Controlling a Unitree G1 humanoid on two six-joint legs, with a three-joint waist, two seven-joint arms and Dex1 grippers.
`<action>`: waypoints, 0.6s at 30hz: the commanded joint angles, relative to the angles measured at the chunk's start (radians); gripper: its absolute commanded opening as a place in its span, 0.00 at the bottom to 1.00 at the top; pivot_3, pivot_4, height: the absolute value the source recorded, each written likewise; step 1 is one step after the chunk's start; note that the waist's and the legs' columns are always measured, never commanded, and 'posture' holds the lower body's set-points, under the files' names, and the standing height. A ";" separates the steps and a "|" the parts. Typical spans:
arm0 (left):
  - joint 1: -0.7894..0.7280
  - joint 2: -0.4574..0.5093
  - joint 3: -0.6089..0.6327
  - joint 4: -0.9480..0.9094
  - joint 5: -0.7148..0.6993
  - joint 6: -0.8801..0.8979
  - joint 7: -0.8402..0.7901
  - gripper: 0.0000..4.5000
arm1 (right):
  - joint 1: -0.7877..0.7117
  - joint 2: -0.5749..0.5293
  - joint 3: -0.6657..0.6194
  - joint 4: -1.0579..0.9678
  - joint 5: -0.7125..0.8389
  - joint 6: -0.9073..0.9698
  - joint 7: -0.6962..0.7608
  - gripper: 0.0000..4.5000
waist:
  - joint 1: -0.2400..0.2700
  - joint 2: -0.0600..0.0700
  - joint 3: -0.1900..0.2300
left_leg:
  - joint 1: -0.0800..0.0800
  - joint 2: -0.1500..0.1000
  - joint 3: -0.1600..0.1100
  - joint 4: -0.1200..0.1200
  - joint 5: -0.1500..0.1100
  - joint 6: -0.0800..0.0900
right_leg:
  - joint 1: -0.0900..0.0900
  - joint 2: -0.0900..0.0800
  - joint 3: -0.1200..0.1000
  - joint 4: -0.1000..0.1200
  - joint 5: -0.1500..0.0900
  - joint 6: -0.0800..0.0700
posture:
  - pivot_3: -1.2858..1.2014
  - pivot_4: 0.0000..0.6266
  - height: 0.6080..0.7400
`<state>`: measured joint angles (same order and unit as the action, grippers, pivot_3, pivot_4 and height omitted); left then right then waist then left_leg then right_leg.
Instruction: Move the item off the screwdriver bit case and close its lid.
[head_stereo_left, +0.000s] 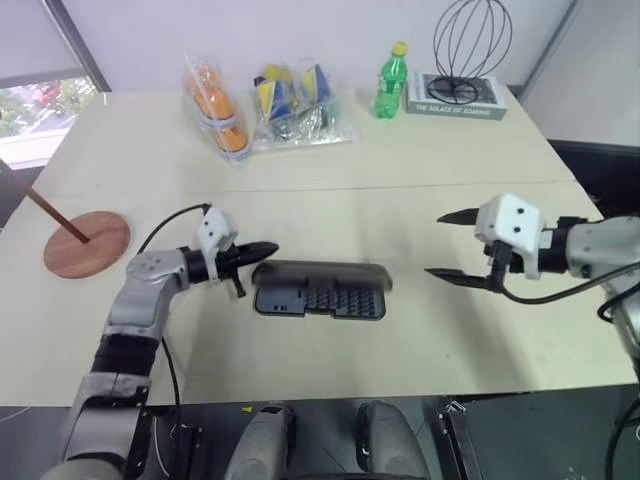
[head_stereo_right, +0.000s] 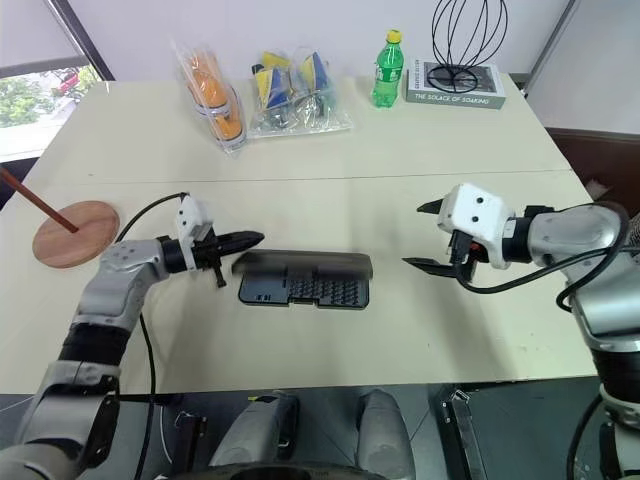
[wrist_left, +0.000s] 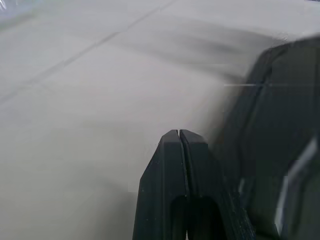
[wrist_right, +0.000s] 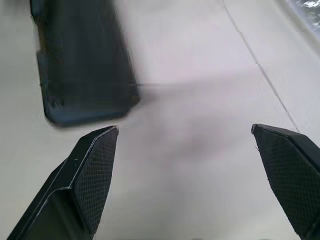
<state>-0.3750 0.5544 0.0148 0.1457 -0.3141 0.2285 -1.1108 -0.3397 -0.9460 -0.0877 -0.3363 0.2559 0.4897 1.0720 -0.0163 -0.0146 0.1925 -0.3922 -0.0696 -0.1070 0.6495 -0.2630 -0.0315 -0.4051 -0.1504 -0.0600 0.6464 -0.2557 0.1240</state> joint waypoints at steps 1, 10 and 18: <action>0.118 0.078 0.045 -0.217 -0.083 0.125 -0.008 0.00 | -0.003 0.032 -0.031 -0.043 0.029 0.060 -0.077 0.99 | 0.004 0.001 0.000 | 0.000 0.000 0.000 0.000 0.000 0.000 | 0.000 0.000 0.000 0.000 0.000 0.000 | 0.52 0.24 1.00; 0.020 0.136 0.049 -0.179 -0.109 0.184 0.012 0.00 | -0.053 0.193 -0.007 -0.129 0.190 0.311 -0.213 0.99 | 0.031 0.001 0.001 | 0.000 0.000 -0.001 0.000 0.000 0.001 | 0.000 0.000 0.000 0.000 0.000 0.000 | 0.52 0.24 1.00; -0.323 0.064 -0.070 0.121 -0.019 0.048 -0.093 0.00 | -0.088 0.408 -0.083 -0.212 0.590 0.767 -0.375 0.82 | 0.022 0.001 0.001 | 0.000 -0.001 -0.001 0.000 0.000 0.001 | 0.000 0.000 -0.001 0.000 0.000 0.000 | 0.52 0.24 1.00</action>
<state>-0.6557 0.6180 -0.0405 0.2273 -0.3548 0.3218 -1.1726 -0.4350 -0.5381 -0.1653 -0.4871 0.7720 1.1850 0.7207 0.0055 -0.0139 0.1930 -0.3924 -0.0707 -0.1078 0.6492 -0.2634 -0.0307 -0.4052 -0.1502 -0.0612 0.6464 -0.2554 0.1242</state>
